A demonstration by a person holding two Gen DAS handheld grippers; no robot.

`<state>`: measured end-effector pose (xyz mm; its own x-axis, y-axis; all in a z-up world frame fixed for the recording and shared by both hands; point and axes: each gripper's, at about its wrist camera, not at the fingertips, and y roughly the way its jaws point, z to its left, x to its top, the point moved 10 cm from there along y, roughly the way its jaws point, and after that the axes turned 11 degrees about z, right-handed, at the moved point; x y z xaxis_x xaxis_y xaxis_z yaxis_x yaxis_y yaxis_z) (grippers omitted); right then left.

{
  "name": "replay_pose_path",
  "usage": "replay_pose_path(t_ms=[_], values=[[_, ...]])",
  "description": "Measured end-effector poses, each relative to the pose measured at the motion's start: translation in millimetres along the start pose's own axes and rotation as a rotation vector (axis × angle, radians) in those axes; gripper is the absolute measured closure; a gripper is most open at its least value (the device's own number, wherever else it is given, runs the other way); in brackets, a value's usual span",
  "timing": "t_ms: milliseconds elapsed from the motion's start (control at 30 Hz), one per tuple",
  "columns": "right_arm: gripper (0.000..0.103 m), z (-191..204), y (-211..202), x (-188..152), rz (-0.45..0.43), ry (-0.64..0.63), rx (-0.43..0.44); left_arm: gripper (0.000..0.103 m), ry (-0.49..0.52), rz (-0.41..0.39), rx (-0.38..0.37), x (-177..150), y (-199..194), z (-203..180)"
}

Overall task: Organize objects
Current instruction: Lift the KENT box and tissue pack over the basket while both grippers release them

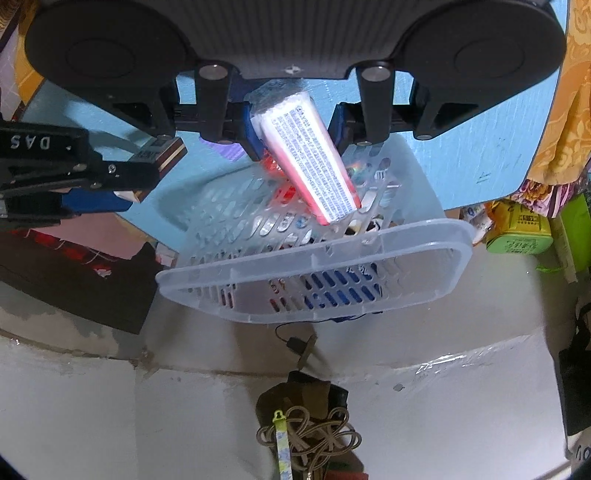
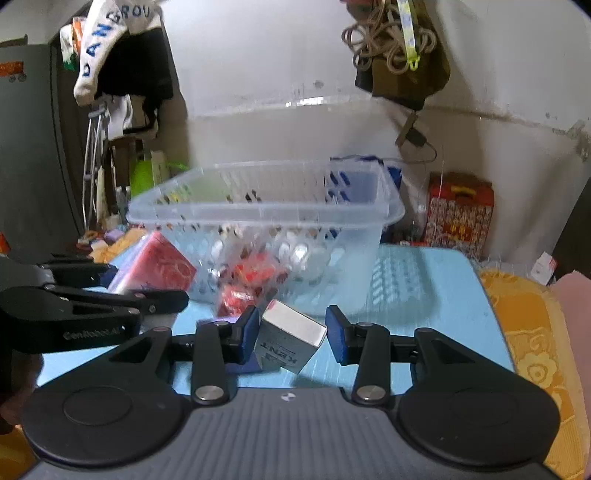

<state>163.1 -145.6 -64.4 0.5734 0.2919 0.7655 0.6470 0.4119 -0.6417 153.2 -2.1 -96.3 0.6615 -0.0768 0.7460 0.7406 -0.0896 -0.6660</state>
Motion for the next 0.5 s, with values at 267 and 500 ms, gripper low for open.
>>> replay_pose_path(t_ms=[267,500], values=[[0.06,16.6,-64.9,54.6,-0.204,-0.022,0.004,0.062,-0.045,-0.143,-0.055,36.8,-50.0,8.2],[0.06,34.1,-21.9,140.6,-0.236,-0.112,-0.119,0.062,-0.167,-0.198,-0.01,111.5,-47.1,46.3]])
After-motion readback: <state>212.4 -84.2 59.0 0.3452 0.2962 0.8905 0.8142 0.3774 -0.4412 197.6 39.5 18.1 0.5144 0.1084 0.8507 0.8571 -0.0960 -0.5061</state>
